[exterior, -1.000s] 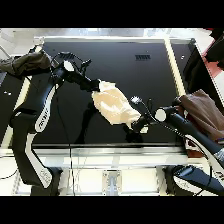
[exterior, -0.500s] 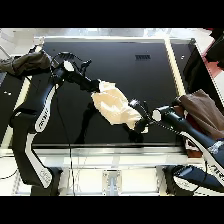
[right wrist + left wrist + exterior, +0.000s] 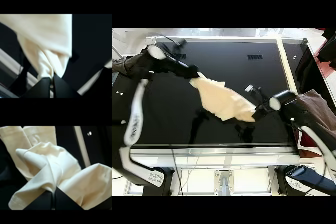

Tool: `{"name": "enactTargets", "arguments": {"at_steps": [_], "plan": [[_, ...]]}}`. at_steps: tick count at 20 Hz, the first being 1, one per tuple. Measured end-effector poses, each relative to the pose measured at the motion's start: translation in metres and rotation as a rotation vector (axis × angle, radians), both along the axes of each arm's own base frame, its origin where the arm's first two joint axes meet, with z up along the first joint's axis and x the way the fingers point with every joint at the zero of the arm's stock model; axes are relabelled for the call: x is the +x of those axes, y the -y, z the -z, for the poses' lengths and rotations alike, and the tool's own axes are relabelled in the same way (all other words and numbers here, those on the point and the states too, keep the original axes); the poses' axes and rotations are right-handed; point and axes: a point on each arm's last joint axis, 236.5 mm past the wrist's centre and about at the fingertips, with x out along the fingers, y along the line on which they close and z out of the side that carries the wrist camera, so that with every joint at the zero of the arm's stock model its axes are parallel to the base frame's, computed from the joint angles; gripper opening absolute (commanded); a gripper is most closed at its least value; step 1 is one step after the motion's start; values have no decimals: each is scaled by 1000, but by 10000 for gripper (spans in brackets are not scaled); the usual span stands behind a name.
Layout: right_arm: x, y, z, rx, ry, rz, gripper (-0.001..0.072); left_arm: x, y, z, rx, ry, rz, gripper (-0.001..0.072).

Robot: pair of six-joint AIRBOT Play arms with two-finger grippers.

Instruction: Fold the shirts.

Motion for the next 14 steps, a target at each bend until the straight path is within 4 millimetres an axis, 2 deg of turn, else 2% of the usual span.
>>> {"name": "enactTargets", "arguments": {"at_steps": [1,3,6,7,10,11,13,14], "plan": [[-2,6,-31,-1,42,12,20,-7,-13,-32,6,59,-19,11],[-14,17,-101,44,156,55,20,-34,-37,-103,16,199,-51,11],[-50,27,-204,207,371,101,19,-93,-53,-196,34,419,-73,11],[-63,26,-233,274,438,97,19,-116,-55,-224,41,495,-75,11],[-96,16,-315,485,645,51,20,-178,-58,-289,47,699,-93,11],[-101,13,-334,535,691,34,20,-193,-59,-308,42,767,-106,10],[-101,8,-359,588,766,15,19,-207,-61,-329,41,852,-121,11],[-94,6,-366,589,797,5,19,-205,-62,-330,42,859,-124,11]]}}
